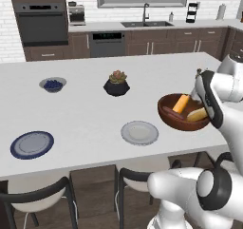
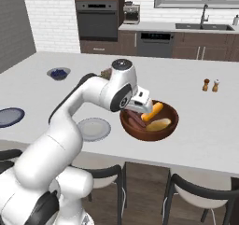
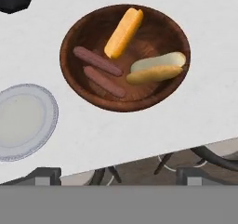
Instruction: Place one bun and one sausage from the bowl on each plate.
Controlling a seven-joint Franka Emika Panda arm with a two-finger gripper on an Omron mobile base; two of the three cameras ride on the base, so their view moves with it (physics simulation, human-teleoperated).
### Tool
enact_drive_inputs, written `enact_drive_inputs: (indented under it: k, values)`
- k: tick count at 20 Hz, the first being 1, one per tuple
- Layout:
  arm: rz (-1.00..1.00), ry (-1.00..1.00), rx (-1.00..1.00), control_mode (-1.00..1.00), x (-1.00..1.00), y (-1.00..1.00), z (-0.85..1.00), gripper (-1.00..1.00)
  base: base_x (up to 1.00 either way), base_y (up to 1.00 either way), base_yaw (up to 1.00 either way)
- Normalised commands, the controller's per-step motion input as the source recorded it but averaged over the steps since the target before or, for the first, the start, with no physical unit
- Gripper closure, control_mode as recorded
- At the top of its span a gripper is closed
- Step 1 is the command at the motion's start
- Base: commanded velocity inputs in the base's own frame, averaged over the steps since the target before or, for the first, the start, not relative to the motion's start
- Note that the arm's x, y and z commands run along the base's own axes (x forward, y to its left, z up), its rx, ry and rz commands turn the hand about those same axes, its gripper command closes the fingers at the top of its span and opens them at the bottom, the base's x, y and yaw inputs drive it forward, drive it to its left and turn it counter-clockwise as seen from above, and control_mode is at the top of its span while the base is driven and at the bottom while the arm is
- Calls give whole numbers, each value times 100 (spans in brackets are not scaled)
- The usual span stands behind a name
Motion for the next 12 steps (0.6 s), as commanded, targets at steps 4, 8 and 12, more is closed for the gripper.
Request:
enact_drive_inputs:
  k: [4, 8, 12]
  values:
    - [-24, 0, 0, -100, 100, -34, -71, -100, 0, 0, 0]
    - [-19, 3, 1, -100, 73, -2, -19, -100, 0, 0, 0]
    - [-3, 2, 0, -100, 18, 0, -4, -100, 0, 0, 0]
